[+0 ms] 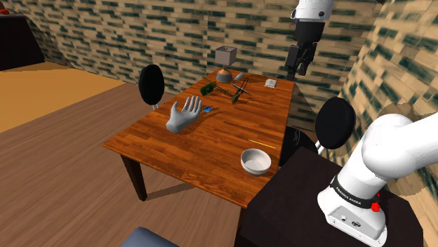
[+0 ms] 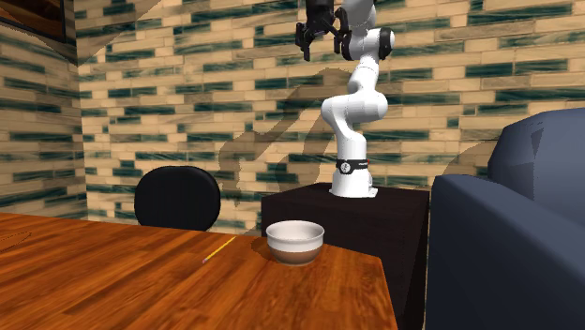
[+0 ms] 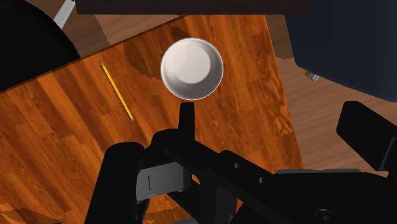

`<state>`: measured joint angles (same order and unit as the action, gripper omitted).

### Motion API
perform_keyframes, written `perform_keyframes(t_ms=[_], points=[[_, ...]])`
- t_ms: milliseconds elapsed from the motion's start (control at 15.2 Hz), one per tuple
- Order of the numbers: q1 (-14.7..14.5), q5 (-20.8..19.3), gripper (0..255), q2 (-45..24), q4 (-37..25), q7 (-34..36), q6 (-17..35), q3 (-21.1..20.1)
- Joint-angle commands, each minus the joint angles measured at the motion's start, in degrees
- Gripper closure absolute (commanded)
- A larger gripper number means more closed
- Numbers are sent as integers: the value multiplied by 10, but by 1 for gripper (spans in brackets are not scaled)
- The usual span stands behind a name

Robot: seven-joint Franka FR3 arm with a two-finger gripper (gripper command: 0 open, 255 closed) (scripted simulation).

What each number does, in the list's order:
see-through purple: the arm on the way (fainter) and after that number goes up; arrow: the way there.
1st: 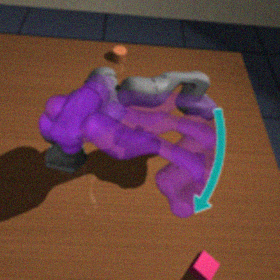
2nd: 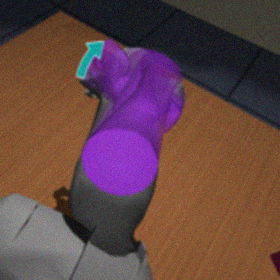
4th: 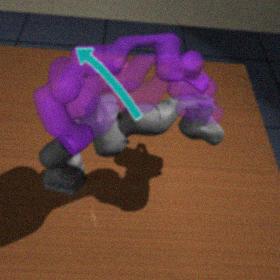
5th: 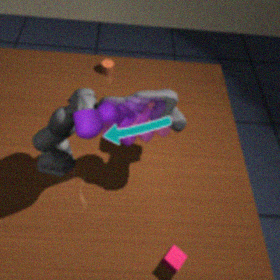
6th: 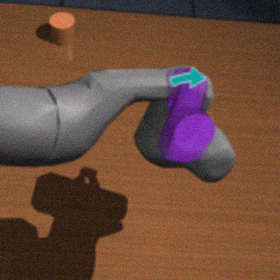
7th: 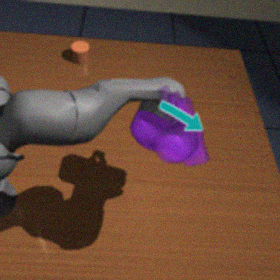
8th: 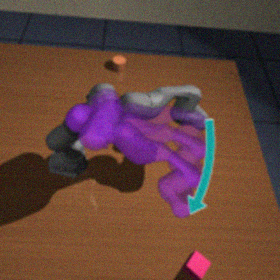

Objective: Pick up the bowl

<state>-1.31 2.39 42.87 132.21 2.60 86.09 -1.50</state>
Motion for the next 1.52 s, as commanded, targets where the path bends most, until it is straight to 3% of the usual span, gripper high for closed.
perform_keyframes(t_ms=[0, 792, 1452], points=[[0, 0, 0, 0, 0, 0, 0, 0], [-12, -4, 0, -53, 192, 23, 243, -48], [-3, -35, 0, -222, 269, 68, 484, -95]])
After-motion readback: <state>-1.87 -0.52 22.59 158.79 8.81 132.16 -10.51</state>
